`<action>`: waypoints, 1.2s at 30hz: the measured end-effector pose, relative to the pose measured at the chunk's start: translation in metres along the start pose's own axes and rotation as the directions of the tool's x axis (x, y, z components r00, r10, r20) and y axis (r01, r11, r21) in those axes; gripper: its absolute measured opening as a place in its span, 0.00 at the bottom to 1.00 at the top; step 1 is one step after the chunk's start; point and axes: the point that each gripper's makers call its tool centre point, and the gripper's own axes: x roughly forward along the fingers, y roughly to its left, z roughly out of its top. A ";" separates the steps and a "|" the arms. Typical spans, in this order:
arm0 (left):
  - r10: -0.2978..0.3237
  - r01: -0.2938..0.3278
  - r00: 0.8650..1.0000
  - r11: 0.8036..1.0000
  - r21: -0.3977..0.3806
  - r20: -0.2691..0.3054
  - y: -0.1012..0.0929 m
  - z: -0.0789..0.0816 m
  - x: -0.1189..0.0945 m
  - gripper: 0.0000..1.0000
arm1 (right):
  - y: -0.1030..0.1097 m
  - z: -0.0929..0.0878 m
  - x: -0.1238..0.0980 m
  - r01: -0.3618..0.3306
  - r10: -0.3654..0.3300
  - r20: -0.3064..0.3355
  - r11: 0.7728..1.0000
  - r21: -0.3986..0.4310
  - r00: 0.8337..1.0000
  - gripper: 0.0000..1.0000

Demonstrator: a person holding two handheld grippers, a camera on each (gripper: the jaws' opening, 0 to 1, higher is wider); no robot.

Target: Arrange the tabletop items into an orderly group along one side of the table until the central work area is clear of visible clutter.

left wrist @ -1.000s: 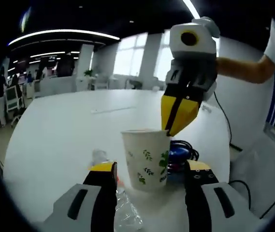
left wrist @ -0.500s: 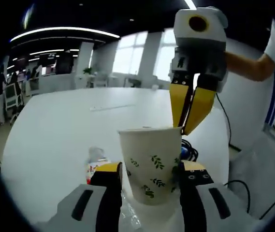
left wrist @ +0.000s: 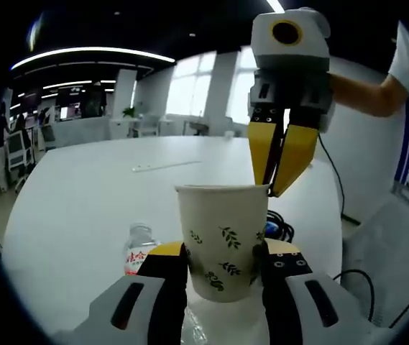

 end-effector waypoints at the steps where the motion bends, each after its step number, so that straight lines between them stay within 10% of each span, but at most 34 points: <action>1: 0.003 -0.003 1.000 1.000 -0.003 0.005 0.001 0.000 0.000 0.36 | 0.000 0.000 0.000 0.001 -0.001 -0.002 1.000 0.000 1.000 0.00; 14: 0.015 -0.016 1.000 1.000 0.003 0.024 0.004 0.001 -0.004 0.36 | -0.045 0.011 -0.024 0.131 -0.136 0.049 0.987 0.094 0.989 0.03; 36: -0.009 0.002 0.997 0.995 0.103 0.072 -0.002 0.011 -0.005 0.36 | -0.055 -0.019 -0.011 0.105 -0.101 -0.034 0.985 0.135 0.994 0.03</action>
